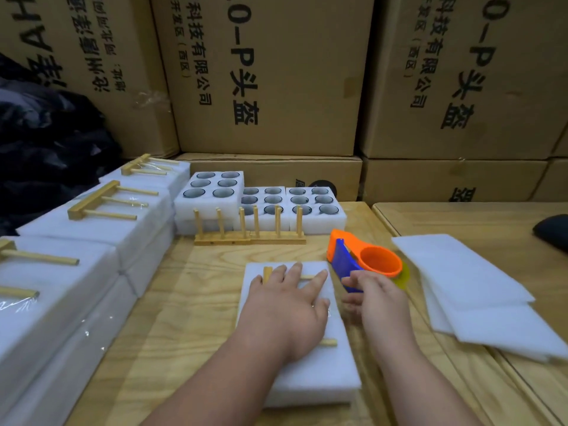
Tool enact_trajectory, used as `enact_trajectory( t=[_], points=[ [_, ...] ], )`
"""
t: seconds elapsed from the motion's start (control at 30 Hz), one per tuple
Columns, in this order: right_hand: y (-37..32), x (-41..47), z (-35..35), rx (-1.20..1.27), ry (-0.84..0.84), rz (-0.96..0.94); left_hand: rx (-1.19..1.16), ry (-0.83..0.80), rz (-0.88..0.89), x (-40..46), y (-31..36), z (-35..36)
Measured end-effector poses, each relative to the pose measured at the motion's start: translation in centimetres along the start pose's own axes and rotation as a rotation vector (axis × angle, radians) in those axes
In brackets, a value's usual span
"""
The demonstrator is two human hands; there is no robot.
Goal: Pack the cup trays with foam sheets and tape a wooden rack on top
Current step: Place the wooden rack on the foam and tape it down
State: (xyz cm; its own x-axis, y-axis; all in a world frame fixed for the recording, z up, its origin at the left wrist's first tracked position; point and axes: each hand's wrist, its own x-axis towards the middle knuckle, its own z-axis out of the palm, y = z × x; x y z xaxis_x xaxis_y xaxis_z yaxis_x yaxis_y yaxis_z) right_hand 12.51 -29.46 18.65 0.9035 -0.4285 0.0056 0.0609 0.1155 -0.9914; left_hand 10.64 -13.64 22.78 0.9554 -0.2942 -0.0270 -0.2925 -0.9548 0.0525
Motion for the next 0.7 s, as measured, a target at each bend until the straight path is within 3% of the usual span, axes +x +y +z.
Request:
enact_trajectory(
  t=[0.07,0.2,0.7],
  points=[
    [0.6,-0.5,0.5,-0.061,-0.106,0.077,0.007,-0.002,0.003,0.0,-0.1,0.1],
    [1.5,-0.6,0.7,-0.298,-0.132,-0.016,0.015,0.001,-0.001,0.1,0.0,0.3],
    [2.1,0.3,0.4,-0.438,-0.131,-0.152,0.003,-0.027,-0.005,0.0,0.2,-0.2]
  ],
)
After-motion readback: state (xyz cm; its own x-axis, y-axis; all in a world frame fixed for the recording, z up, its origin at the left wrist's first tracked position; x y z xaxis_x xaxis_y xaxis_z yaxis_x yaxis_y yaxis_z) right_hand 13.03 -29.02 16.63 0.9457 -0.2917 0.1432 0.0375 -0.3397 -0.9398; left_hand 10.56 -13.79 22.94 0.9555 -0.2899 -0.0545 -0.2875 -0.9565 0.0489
